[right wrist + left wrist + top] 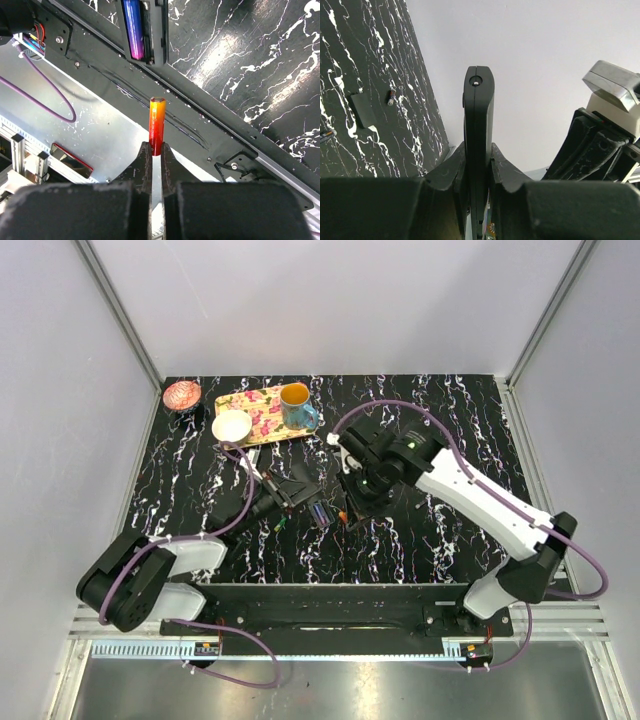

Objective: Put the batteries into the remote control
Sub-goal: Load the battery into the remote control.

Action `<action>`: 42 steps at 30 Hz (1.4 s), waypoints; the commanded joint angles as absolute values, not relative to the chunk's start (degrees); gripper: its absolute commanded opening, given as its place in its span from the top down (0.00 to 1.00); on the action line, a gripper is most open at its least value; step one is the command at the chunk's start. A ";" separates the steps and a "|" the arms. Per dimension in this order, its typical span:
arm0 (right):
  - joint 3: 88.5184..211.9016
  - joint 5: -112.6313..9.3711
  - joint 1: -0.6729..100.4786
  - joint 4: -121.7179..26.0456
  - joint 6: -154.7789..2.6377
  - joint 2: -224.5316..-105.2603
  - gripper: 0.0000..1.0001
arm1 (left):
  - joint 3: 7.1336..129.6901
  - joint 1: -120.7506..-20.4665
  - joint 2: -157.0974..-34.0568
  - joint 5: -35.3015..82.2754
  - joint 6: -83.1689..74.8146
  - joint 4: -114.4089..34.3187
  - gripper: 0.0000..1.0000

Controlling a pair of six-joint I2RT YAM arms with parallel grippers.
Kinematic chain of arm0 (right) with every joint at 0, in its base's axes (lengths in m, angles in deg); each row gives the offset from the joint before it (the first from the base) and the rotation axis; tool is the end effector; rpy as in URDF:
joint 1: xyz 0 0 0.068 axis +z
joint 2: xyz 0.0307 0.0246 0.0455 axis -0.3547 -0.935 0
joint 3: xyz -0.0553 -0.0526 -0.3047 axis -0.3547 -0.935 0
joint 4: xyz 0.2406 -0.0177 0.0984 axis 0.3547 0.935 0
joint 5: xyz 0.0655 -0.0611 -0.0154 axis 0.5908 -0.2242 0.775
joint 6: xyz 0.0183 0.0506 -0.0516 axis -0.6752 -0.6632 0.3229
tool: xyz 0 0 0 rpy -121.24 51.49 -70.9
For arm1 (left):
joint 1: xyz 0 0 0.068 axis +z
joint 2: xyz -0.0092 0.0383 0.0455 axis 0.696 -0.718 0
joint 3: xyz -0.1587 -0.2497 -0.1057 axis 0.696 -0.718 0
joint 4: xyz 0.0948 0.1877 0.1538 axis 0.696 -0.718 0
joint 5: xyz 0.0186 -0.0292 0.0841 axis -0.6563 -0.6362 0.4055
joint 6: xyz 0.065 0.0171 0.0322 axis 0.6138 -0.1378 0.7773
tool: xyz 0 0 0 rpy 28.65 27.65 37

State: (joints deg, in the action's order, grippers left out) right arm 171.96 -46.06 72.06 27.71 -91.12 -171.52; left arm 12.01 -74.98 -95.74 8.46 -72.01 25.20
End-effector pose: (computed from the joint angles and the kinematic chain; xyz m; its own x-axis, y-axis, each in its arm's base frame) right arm 0.1715 0.2368 0.3962 -0.8363 -0.4636 -0.2926 -0.5444 0.7654 0.3432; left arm 0.2006 -0.1489 0.2469 -0.7732 -0.5897 -0.2331 0.2592 0.0416 -0.9649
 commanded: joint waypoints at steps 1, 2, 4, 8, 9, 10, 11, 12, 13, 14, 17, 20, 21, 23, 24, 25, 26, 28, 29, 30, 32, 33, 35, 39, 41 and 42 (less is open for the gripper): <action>176.17 -43.81 72.63 30.05 -90.61 -173.46 1.00 | 14.61 -76.80 -97.07 12.93 -73.10 32.03 1.00; 176.53 -43.80 72.72 30.05 -90.70 -174.25 1.00 | 14.79 -77.50 -97.25 13.20 -73.45 31.94 1.00; 177.06 -43.54 72.72 30.06 -90.44 -175.04 1.00 | 14.79 -78.21 -97.60 14.51 -73.98 31.94 1.00; 176.88 -44.07 72.72 29.79 -90.00 -177.24 1.00 | 14.79 -80.40 -98.39 16.28 -74.77 32.03 1.00; 176.79 -44.07 72.63 29.88 -90.00 -177.59 1.00 | 14.79 -80.67 -98.48 16.54 -74.95 32.12 1.00; 176.79 -44.07 72.72 29.97 -90.00 -177.86 1.00 | 14.44 -80.76 -98.39 17.33 -74.95 32.21 1.00; 176.79 -44.07 72.63 29.79 -90.00 -178.38 1.00 | 14.35 -81.11 -98.39 17.68 -75.13 32.38 1.00; 176.71 -44.24 72.63 29.79 -90.00 -178.56 1.00 | 14.17 -81.28 -98.22 18.64 -75.21 32.47 1.00; 176.70 -44.59 72.72 29.88 -90.00 -178.74 1.00 | 13.91 -81.29 -98.13 18.91 -75.30 32.47 1.00; 176.62 -44.68 72.55 29.79 -89.91 -179.17 1.00 | 13.73 -81.55 -98.04 19.26 -75.39 32.47 1.00; 176.70 -45.03 72.63 29.35 -90.09 -179.96 1.00 | 13.21 -81.99 -97.60 20.76 -75.48 32.56 1.00; 176.97 -45.65 72.72 28.91 -90.52 -181.02 1.00 | 12.33 -82.25 -97.25 21.81 -75.57 33.08 1.00; 177.06 -45.65 72.72 28.83 -90.61 -181.11 1.00 | 12.15 -82.25 -97.25 22.08 -75.65 33.43 1.00; 177.14 -45.65 72.72 28.21 -90.87 -181.29 1.00 | 11.80 -82.25 -97.16 21.99 -75.74 33.61 1.00; 177.14 -45.74 72.63 28.04 -91.05 -181.29 1.00 | 11.71 -82.25 -97.16 21.99 -75.74 33.70 1.00; 177.32 -46.43 72.72 27.95 -91.14 -181.37 1.00 | 11.71 -82.25 -97.16 21.91 -75.83 33.70 1.00; 177.49 -46.70 72.63 27.95 -91.31 -181.55 1.00 | 11.62 -82.25 -97.16 21.73 -75.83 33.79 1.00; 177.67 -47.40 72.63 27.68 -91.40 -181.64 1.00 | 11.54 -82.25 -97.16 21.47 -75.83 34.05 1.00; 177.76 -47.58 72.63 27.59 -91.49 -181.72 1.00 | 11.45 -82.25 -97.16 21.38 -75.92 34.14 1.00; 177.76 -47.76 72.63 27.42 -91.49 -181.90 1.00 | 11.45 -82.25 -97.16 21.46 -75.92 34.31 1.00; 177.85 -48.20 72.63 27.24 -91.49 -182.16 1.00 | 11.36 -82.25 -97.25 21.29 -75.92 34.49 1.00; 177.85 -48.37 72.63 27.16 -91.49 -182.16 1.00 | 11.27 -82.25 -97.16 21.12 -75.92 34.58 1.00; 178.02 -48.46 72.63 27.07 -91.49 -182.52 1.00 | 11.10 -82.25 -97.16 21.11 -76.09 35.02 1.00; 178.46 -48.99 72.63 26.89 -91.23 -183.13 1.00 | 10.83 -82.34 -97.25 20.94 -76.18 35.46 1.00; 178.81 -49.25 72.63 26.89 -91.32 -183.39 1.00 | 10.74 -82.34 -97.25 20.76 -76.18 35.54 1.00; 178.90 -49.43 72.63 26.72 -91.32 -183.57 1.00 | 10.66 -82.34 -97.43 20.76 -76.18 35.63 1.00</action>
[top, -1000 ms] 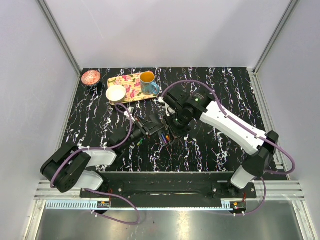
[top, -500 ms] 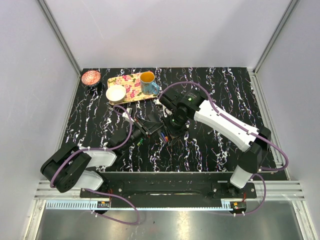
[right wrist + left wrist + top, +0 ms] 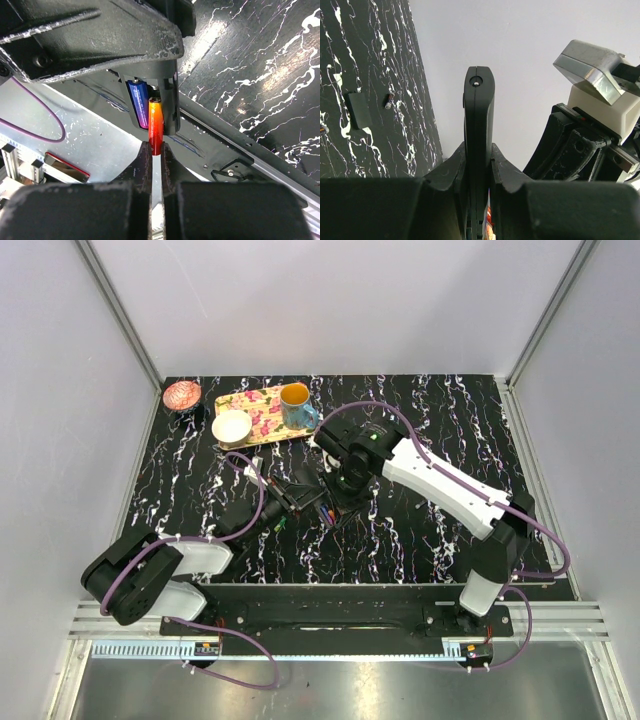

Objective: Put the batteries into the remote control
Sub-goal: Load the battery into the remote control.

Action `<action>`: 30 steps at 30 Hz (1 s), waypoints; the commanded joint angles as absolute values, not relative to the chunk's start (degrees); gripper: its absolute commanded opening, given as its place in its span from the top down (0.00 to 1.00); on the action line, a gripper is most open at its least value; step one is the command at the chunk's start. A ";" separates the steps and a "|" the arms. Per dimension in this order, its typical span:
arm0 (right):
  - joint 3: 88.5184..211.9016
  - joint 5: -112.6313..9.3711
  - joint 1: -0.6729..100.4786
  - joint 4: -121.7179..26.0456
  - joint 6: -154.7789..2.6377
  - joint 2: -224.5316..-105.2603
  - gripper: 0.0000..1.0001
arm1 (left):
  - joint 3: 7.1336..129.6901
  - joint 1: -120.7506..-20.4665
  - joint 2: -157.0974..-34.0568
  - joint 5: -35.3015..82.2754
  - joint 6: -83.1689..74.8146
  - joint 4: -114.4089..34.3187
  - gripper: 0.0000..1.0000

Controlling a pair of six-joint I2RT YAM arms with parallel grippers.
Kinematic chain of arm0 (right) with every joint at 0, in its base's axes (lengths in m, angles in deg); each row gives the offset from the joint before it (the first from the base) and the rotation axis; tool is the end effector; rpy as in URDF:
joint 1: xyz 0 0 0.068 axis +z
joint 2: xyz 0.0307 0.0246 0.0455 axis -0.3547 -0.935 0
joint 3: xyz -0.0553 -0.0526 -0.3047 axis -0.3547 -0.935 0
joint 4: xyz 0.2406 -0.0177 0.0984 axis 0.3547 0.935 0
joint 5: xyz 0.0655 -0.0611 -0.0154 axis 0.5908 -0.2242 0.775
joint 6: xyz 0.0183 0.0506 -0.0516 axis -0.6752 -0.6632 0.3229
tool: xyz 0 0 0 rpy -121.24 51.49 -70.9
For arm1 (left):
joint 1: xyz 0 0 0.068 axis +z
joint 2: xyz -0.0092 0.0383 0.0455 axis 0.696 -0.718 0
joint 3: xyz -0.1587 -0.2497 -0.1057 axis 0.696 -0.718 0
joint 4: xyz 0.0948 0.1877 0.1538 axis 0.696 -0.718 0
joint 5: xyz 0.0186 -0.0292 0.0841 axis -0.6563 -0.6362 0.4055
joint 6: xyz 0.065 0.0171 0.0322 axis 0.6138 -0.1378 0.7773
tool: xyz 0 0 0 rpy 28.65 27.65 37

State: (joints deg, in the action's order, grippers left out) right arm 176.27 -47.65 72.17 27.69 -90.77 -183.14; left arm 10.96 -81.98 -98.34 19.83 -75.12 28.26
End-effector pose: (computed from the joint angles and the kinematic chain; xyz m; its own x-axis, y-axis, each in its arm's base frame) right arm 0.2078 0.2804 0.3561 -0.8509 -0.4900 -0.1894 -0.5251 0.8027 0.2826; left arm 0.1927 -0.1663 0.2384 -0.7435 -0.6507 -0.1539 0.1940 0.0104 -0.9809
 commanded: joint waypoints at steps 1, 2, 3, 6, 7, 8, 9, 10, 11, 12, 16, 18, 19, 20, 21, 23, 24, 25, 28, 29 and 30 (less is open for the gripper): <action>178.99 -49.60 72.72 26.80 -91.32 -183.66 1.00 | 10.66 -82.34 -97.34 20.67 -76.27 35.72 1.00; 179.34 -49.69 72.72 26.63 -91.32 -183.75 1.00 | 10.66 -82.43 -97.43 20.59 -76.36 35.90 1.00; 179.43 -50.04 72.72 26.71 -91.23 -183.92 1.00 | 10.57 -82.43 -97.43 20.67 -76.36 35.99 1.00; 180.04 -50.83 72.63 26.45 -91.32 -184.19 1.00 | 10.39 -82.43 -97.43 20.50 -76.53 36.07 1.00; 180.22 -51.01 72.63 26.45 -91.32 -184.27 1.00 | 10.39 -82.43 -97.43 20.41 -76.62 36.16 1.00; 180.39 -51.44 72.72 26.54 -91.40 -184.36 1.00 | 10.31 -82.43 -97.43 20.50 -76.62 36.25 1.00; 180.48 -51.80 72.72 26.54 -91.40 -184.36 1.00 | 10.31 -82.43 -97.51 20.41 -76.71 36.34 1.00; 180.75 -51.89 72.63 26.54 -91.40 -184.62 1.00 | 10.31 -82.60 -97.43 20.41 -76.80 36.34 1.00; 180.83 -52.15 72.72 26.63 -91.40 -184.71 1.00 | 10.22 -82.52 -97.43 20.32 -76.80 36.42 1.00; 180.84 -52.50 72.63 26.45 -91.40 -184.80 1.00 | 10.30 -82.52 -97.43 20.24 -76.88 36.51 1.00; 180.66 -53.56 72.63 26.54 -91.23 -185.42 1.00 | 10.22 -82.52 -97.34 20.06 -77.06 36.69 1.00; 180.40 -53.56 72.72 26.19 -91.23 -185.50 1.00 | 10.31 -82.52 -97.25 20.06 -77.15 36.86 1.00; 180.14 -53.65 72.72 26.27 -91.14 -185.59 1.00 | 10.31 -82.52 -97.25 20.06 -77.15 36.78 1.00; 179.96 -53.65 72.63 26.28 -91.14 -185.68 1.00 | 10.39 -82.52 -97.16 19.88 -77.15 36.78 1.00; 179.87 -53.91 72.63 26.28 -91.14 -185.68 1.00 | 10.39 -82.52 -97.16 19.88 -77.06 36.78 1.00; 179.87 -54.26 72.72 26.19 -91.14 -185.77 0.93 | 10.48 -82.52 -97.16 19.88 -77.06 36.69 1.00; 179.87 -54.44 72.63 26.19 -91.14 -185.68 0.89 | 10.57 -82.52 -97.16 19.80 -77.15 36.69 1.00; 180.04 -54.61 72.72 26.36 -91.23 -185.68 0.87 | 10.66 -82.52 -97.25 19.80 -77.06 36.60 1.00; 180.40 -55.31 72.63 26.80 -91.14 -185.77 0.81 | 10.74 -82.52 -97.25 19.71 -77.06 36.60 1.00; 180.48 -55.40 72.72 26.98 -91.14 -185.77 0.80 | 10.74 -82.52 -97.34 19.62 -77.06 36.60 1.00; 180.57 -55.58 72.63 26.98 -91.05 -185.77 0.79 | 10.74 -82.52 -97.43 19.71 -77.06 36.51 1.00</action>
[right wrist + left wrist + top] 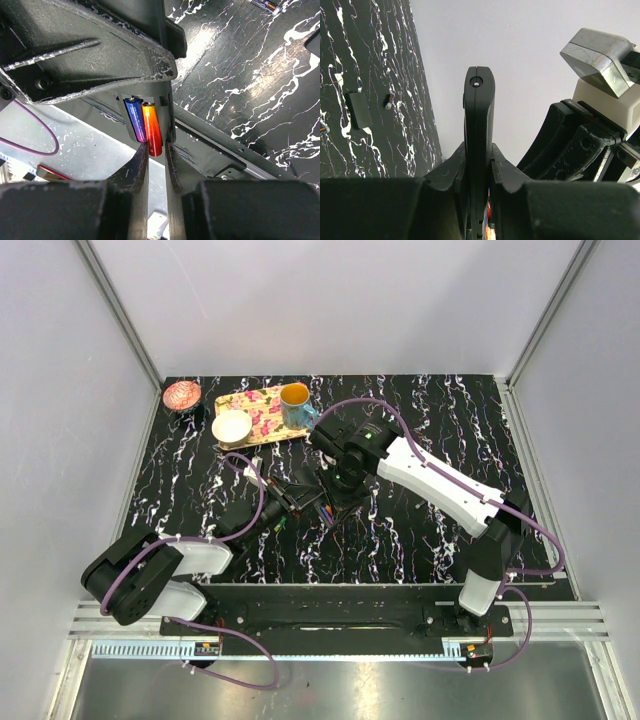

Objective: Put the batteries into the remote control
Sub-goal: Load the battery into the remote control.

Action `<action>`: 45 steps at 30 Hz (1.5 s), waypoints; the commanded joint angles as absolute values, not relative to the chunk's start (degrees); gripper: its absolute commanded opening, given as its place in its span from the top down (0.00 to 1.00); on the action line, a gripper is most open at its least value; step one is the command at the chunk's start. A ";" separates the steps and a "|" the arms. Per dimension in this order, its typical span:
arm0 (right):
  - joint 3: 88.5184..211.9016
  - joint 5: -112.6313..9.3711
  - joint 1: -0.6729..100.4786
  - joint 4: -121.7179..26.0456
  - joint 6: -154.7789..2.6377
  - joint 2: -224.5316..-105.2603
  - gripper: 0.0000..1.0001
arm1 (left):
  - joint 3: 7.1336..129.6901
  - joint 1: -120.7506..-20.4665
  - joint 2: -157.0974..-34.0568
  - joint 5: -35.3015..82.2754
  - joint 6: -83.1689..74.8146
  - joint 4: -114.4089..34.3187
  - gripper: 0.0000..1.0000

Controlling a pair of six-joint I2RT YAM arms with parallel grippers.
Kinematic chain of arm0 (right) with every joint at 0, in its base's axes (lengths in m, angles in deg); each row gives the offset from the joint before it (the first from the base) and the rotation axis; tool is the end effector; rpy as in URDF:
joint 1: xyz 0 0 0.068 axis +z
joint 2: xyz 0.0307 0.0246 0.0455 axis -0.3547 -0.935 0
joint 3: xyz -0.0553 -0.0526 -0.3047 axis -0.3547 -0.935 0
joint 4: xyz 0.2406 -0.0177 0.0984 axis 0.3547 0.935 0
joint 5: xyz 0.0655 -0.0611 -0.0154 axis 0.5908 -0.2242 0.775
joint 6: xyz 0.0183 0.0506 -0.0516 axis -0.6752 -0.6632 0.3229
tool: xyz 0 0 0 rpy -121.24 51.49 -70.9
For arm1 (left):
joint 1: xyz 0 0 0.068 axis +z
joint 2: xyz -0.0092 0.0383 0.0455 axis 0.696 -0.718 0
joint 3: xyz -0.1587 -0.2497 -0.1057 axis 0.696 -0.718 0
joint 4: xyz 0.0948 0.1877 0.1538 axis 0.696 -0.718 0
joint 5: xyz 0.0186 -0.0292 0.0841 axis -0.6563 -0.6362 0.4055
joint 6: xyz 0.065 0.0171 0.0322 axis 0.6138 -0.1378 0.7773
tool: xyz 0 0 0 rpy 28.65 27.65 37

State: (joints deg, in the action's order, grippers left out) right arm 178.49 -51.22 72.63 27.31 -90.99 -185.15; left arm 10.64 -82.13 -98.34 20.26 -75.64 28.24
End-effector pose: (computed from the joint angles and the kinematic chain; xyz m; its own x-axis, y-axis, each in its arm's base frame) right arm 0.2159 0.2891 0.3548 -0.8468 -0.4845 -0.2194 -0.5277 0.8172 0.2318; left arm 0.1918 -0.1659 0.2367 -0.7429 -0.6540 -0.1431 0.1821 0.0083 -0.9832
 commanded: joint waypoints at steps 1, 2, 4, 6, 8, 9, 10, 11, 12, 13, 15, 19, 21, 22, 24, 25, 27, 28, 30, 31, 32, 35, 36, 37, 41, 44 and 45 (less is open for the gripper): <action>180.75 -55.67 72.63 27.07 -91.05 -185.86 0.79 | 10.74 -82.52 -97.51 19.71 -77.06 36.51 1.00; 180.75 -55.84 72.72 27.15 -91.05 -185.77 0.78 | 10.83 -82.52 -97.60 19.62 -77.06 36.51 1.00; 180.92 -56.02 72.63 27.15 -90.96 -185.77 0.77 | 10.83 -82.52 -97.78 19.62 -77.06 36.60 1.00; 181.10 -56.11 72.72 27.07 -91.05 -185.68 0.75 | 10.83 -82.52 -97.95 19.62 -77.15 36.51 1.00; 181.36 -56.02 72.72 27.16 -91.14 -185.68 0.72 | 10.92 -82.52 -98.22 19.71 -77.15 36.60 1.00; 181.45 -55.93 72.72 27.15 -91.14 -185.51 0.70 | 10.92 -82.52 -98.30 19.62 -77.24 36.60 1.00; 181.80 -55.93 72.63 27.15 -91.05 -185.42 0.63 | 10.92 -82.52 -98.39 19.62 -77.24 36.60 1.00; 181.89 -55.84 72.72 27.15 -91.05 -185.24 0.58 | 11.01 -82.52 -98.57 19.71 -77.24 36.60 1.00; 182.33 -55.76 72.63 27.24 -91.23 -185.15 0.57 | 11.10 -82.52 -98.66 19.79 -77.32 36.43 1.00; 182.59 -55.76 72.63 27.24 -91.32 -185.07 0.55 | 11.10 -82.52 -98.66 19.80 -77.41 36.08 1.00; 183.38 -55.75 72.72 27.15 -91.67 -184.80 0.50 | 11.27 -82.52 -98.75 19.80 -77.41 35.90 1.00; 184.79 -56.11 72.72 26.98 -92.37 -183.84 0.48 | 11.53 -82.52 -98.66 19.97 -77.41 35.55 1.00; 186.10 -57.16 72.63 26.63 -92.72 -182.70 0.48 | 11.62 -82.52 -98.57 19.88 -77.32 35.37 1.00; 186.20 -57.86 72.72 26.11 -92.81 -181.74 0.48 | 11.54 -82.52 -98.48 19.88 -77.32 35.20 1.00; 182.80 -61.98 72.72 20.76 -93.08 -176.58 0.48 | 11.71 -82.43 -98.31 19.53 -77.32 34.76 1.00; 179.81 -63.21 72.72 17.17 -92.99 -173.84 0.49 | 12.23 -82.34 -98.31 19.18 -77.24 33.97 1.00; 166.60 -66.91 72.72 2.60 -92.81 -163.86 0.47 | 12.85 -81.82 -98.31 16.90 -76.97 33.26 1.00; 161.64 -67.27 72.63 -2.85 -92.90 -160.49 0.44 | 13.55 -81.64 -98.39 14.89 -76.89 31.96 1.00; 148.05 -69.36 72.72 -17.89 -95.68 -151.11 0.01 | 13.91 -81.03 -98.48 13.04 -76.80 31.07 1.00; 143.79 -71.03 72.63 -21.94 -97.10 -148.27 0.00 | 13.82 -80.94 -98.57 11.55 -76.80 31.15 1.00; 139.92 -70.44 72.54 -30.50 -97.12 -145.45 0.00 | 13.73 -80.76 -98.48 10.92 -77.06 31.15 1.00; 129.79 -67.20 72.63 -39.08 -94.92 -137.18 0.00 | 13.21 -80.32 -98.31 9.08 -77.93 31.06 1.00; 126.73 -66.05 72.63 -40.42 -93.01 -134.90 0.00 | 13.12 -80.32 -98.31 8.72 -78.20 31.06 1.00; 125.74 -65.08 72.54 -41.30 -92.46 -134.27 0.00 | 13.03 -80.15 -98.13 8.02 -78.46 31.06 1.00; 123.45 -57.63 72.54 -41.84 -90.00 -134.26 0.01 | 13.20 -79.62 -97.34 7.14 -80.57 31.06 1.00; 120.64 -54.19 72.63 -44.64 -89.91 -133.30 0.04 | 15.05 -78.92 -95.24 6.52 -79.97 27.65 1.00; 119.33 -53.39 72.63 -45.26 -89.74 -133.12 0.04 | 15.75 -78.83 -93.75 6.44 -79.35 23.72 1.00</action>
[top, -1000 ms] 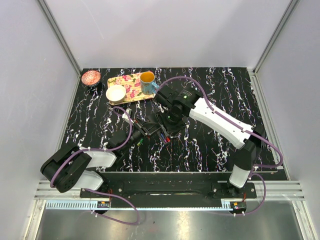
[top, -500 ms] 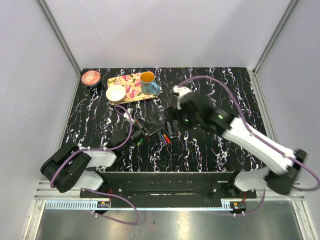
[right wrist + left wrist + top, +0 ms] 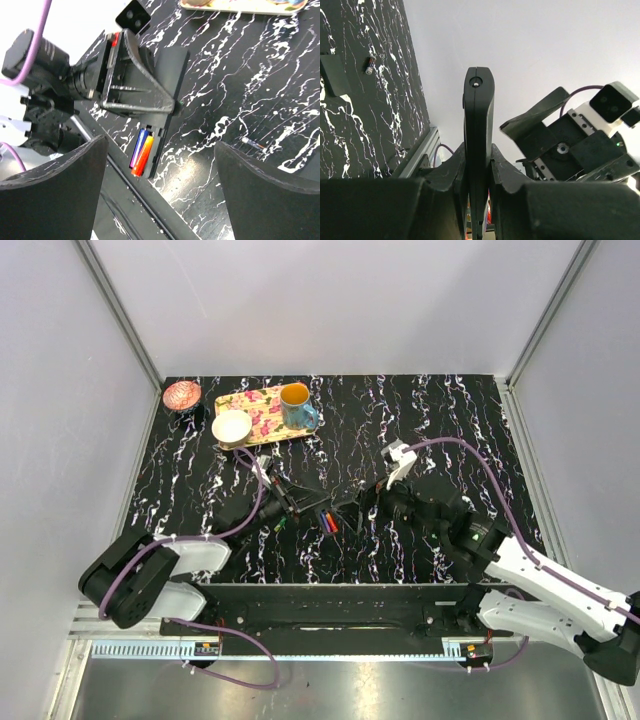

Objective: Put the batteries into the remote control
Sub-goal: Load the battery into the remote control.

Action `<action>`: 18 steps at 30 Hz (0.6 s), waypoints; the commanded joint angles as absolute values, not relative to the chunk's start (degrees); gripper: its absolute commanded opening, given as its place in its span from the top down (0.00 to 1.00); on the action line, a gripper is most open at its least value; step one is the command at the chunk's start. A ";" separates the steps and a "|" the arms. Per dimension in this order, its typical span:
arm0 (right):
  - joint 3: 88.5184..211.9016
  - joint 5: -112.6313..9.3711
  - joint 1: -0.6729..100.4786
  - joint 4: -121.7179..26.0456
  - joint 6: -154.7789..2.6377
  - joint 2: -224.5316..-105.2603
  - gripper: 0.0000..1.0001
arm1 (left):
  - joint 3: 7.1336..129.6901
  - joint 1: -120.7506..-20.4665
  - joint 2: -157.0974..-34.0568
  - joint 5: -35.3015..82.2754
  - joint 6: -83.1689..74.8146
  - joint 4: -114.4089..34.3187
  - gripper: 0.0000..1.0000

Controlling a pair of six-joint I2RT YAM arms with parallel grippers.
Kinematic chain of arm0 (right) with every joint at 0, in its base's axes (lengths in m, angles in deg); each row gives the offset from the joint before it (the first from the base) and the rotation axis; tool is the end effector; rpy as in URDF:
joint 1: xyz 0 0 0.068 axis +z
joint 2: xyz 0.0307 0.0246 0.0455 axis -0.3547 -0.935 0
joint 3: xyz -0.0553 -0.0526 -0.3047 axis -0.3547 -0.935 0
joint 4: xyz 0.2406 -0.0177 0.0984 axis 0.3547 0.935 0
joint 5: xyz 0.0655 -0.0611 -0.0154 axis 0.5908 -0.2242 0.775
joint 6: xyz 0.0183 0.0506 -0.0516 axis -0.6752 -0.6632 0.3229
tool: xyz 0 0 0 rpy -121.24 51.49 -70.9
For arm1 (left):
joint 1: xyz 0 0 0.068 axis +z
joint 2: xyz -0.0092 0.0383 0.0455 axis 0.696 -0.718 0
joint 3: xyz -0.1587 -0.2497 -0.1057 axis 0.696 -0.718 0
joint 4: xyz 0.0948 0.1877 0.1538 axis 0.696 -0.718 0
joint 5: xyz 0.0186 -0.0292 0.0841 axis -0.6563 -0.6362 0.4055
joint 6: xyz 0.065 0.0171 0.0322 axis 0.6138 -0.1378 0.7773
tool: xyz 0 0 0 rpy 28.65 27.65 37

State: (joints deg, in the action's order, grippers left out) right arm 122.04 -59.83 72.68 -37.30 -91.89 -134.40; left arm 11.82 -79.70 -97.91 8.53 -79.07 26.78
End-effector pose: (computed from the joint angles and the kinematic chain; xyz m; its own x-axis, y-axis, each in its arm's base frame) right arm 0.1268 0.1607 0.3632 -0.4408 0.0615 -0.8955 -0.6625 0.6508 0.3708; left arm 0.1910 -0.1671 0.2408 -0.8457 -0.5228 -0.1074 0.1481 -0.0365 -0.9883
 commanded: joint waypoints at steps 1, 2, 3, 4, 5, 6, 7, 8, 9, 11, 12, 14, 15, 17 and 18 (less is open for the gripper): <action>118.88 -52.69 72.63 -45.53 -89.65 -132.95 0.05 | 17.41 -78.65 -92.78 6.26 -78.56 21.42 1.00; 118.52 -50.85 72.54 -46.14 -89.39 -132.86 0.05 | 18.12 -78.39 -91.99 6.17 -77.16 19.05 1.00; 117.74 -49.96 72.54 -46.41 -89.12 -132.86 0.06 | 18.82 -78.30 -91.28 6.26 -76.63 15.72 1.00; 117.38 -49.26 72.54 -46.67 -89.21 -132.77 0.07 | 19.87 -78.12 -90.06 6.26 -76.27 14.47 1.00; 116.86 -49.08 72.54 -46.93 -89.38 -132.42 0.07 | 20.41 -77.77 -89.52 6.00 -75.75 13.41 1.00; 115.89 -48.99 72.54 -47.29 -89.38 -132.16 0.07 | 20.85 -77.51 -89.17 5.91 -75.57 11.74 1.00; 115.54 -48.99 72.63 -47.64 -89.38 -131.89 0.07 | 21.55 -77.33 -88.64 5.47 -75.31 10.95 1.00; 115.01 -49.07 72.63 -47.90 -89.38 -131.37 0.07 | 21.82 -77.16 -88.55 5.29 -74.95 10.33 1.00; 114.14 -48.99 72.54 -49.21 -89.47 -131.02 0.07 | 21.91 -76.89 -88.46 5.12 -74.95 9.71 1.00; 113.34 -48.73 72.63 -51.23 -89.65 -130.40 0.07 | 21.82 -76.63 -88.98 4.24 -75.74 9.88 1.00; 112.73 -48.72 72.63 -51.59 -89.56 -130.31 0.07 | 21.73 -76.45 -89.16 3.89 -76.09 10.49 1.00; 112.46 -48.81 72.54 -52.21 -89.56 -130.40 0.08 | 21.21 -76.37 -89.86 3.01 -77.23 11.63 1.00; 112.02 -48.81 72.54 -52.38 -89.56 -130.40 0.09 | 21.03 -76.36 -90.13 2.75 -77.50 12.42 1.00; 111.41 -48.99 72.54 -53.17 -89.56 -130.14 0.09 | 20.68 -76.36 -90.13 2.31 -78.11 12.78 1.00; 111.32 -48.99 72.54 -53.26 -89.38 -130.13 0.10 | 20.42 -76.36 -89.87 2.30 -78.29 13.13 1.00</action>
